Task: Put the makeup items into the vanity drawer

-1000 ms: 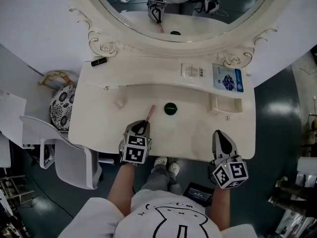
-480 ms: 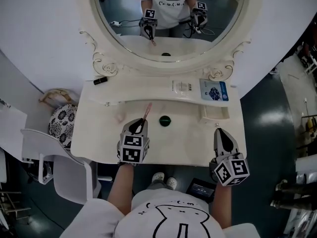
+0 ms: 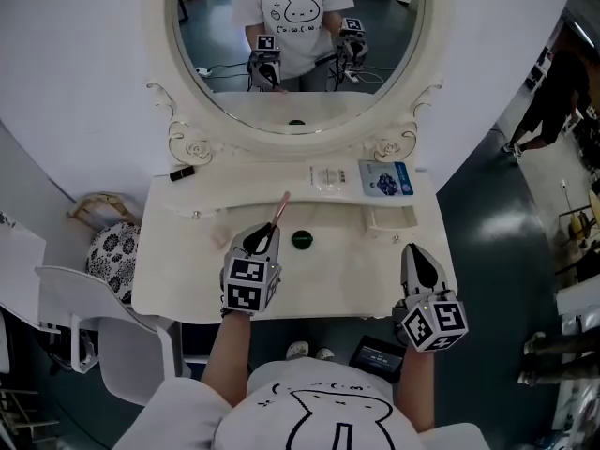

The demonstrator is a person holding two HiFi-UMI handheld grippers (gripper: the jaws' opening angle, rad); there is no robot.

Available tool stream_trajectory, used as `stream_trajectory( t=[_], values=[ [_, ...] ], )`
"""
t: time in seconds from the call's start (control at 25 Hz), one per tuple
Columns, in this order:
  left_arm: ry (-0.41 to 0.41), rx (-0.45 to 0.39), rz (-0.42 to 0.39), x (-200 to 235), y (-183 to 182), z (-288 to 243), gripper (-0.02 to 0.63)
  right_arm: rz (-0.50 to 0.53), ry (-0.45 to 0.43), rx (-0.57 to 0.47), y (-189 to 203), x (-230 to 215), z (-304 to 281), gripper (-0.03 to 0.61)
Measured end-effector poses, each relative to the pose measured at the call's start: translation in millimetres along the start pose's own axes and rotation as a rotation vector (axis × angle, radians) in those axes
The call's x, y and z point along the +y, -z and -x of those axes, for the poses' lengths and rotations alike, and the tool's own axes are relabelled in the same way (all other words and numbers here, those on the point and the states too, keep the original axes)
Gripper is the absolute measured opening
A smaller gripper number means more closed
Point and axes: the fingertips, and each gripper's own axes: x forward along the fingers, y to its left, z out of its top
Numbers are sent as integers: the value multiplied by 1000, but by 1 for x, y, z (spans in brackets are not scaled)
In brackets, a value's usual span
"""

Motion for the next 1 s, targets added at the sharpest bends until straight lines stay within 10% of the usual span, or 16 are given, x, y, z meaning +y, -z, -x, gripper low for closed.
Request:
stream_trajectory(
  t=[1.0],
  values=[
    [286,-73,-165,-157,-72,-125,63,-28,227,-48,-18,-158,41,8]
  ],
)
